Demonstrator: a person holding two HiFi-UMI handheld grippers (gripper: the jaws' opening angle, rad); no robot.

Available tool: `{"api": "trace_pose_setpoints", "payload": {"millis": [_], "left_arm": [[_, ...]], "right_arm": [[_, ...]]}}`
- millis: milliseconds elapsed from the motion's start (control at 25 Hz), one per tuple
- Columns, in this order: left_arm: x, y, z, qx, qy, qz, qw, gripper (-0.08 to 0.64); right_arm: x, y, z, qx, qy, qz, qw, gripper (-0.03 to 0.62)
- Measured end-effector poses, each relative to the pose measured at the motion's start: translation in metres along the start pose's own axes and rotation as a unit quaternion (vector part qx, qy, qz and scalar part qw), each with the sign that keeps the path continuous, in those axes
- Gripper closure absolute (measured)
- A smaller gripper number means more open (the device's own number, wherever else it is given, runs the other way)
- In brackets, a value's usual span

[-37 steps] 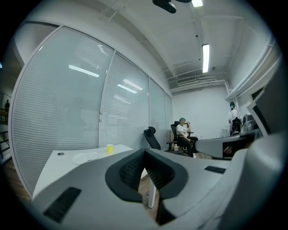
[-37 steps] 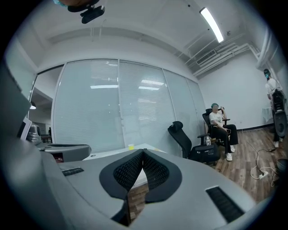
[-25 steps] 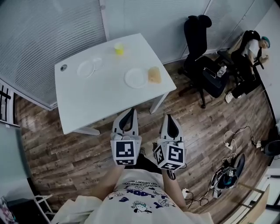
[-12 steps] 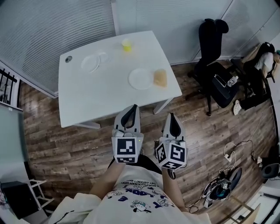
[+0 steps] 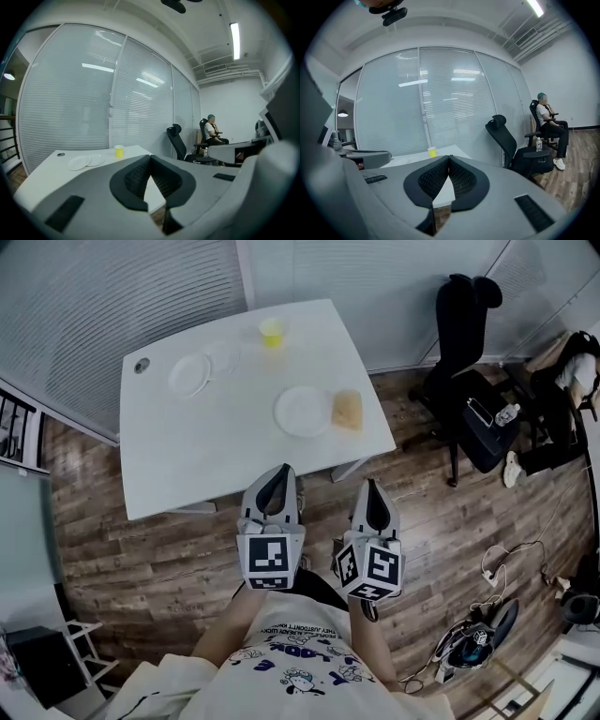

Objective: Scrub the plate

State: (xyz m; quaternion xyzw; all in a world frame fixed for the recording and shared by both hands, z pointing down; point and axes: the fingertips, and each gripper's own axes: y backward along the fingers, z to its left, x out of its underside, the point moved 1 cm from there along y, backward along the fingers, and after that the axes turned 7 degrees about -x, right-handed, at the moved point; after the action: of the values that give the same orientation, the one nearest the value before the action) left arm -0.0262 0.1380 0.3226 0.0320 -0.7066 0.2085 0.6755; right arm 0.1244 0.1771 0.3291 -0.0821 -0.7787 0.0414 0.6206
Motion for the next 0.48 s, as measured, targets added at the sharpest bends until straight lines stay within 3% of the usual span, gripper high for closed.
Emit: {"api": "trace_pose_setpoints", "payload": {"millis": [480], "left_arm": [[0.002, -0.069, 0.008, 0.004, 0.012, 0.025, 0.9996, 0.537]], "right_arm": [[-0.003, -0.070, -0.015, 0.003, 0.003, 0.018, 1.000, 0.598]]}}
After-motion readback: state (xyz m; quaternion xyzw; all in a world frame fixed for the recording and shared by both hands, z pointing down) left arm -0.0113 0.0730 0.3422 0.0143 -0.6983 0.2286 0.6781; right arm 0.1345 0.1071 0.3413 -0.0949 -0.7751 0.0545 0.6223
